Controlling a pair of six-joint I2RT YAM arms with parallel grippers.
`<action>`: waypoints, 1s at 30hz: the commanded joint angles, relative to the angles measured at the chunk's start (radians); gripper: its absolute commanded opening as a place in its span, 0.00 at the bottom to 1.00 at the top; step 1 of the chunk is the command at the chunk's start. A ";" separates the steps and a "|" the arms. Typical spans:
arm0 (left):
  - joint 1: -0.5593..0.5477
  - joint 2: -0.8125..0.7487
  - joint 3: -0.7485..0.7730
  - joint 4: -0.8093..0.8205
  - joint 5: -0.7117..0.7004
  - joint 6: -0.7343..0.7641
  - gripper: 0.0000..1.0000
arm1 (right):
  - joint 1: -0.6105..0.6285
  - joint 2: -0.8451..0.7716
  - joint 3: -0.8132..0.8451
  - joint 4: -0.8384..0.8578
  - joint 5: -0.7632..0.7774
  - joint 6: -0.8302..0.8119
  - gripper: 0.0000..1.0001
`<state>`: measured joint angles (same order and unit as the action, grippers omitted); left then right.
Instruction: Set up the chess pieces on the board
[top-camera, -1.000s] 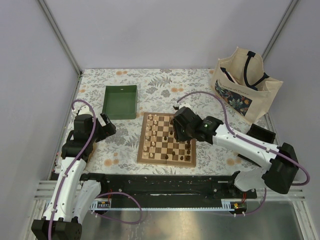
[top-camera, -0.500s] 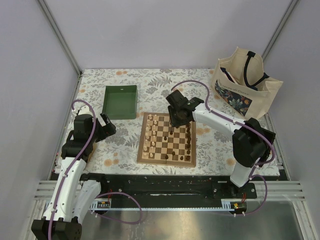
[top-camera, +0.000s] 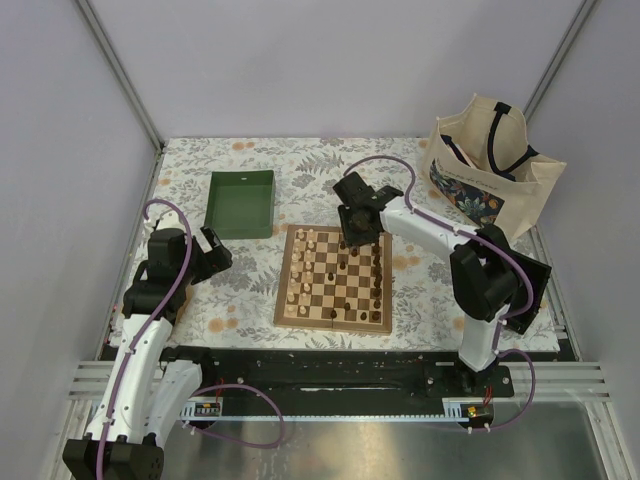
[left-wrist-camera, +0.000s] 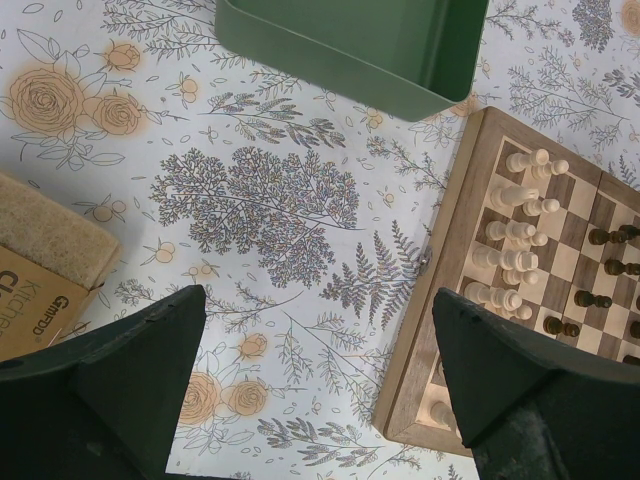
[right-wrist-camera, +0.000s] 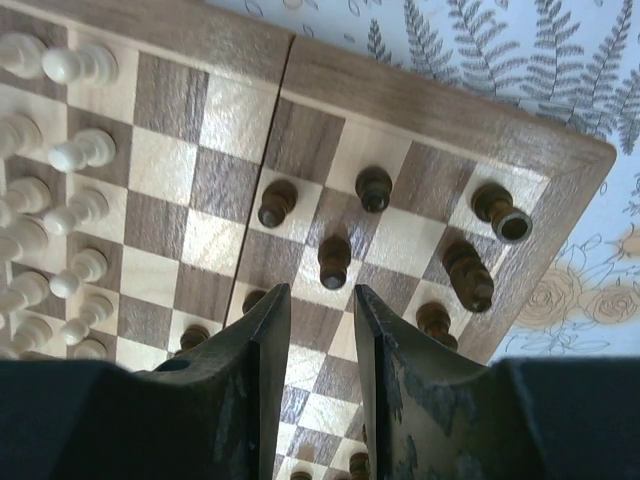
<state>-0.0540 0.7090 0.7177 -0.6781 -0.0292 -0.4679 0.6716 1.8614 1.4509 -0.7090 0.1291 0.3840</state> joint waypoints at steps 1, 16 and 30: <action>0.005 0.001 0.014 0.052 0.011 0.005 0.99 | -0.023 0.033 0.081 0.002 -0.006 -0.017 0.40; 0.005 -0.002 0.012 0.052 0.011 0.005 0.99 | -0.056 0.116 0.140 -0.018 0.006 -0.013 0.38; 0.006 0.001 0.014 0.052 0.012 0.006 0.99 | -0.075 0.147 0.160 -0.007 0.012 -0.023 0.34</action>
<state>-0.0540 0.7090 0.7177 -0.6781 -0.0292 -0.4679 0.6109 1.9976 1.5673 -0.7269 0.1303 0.3729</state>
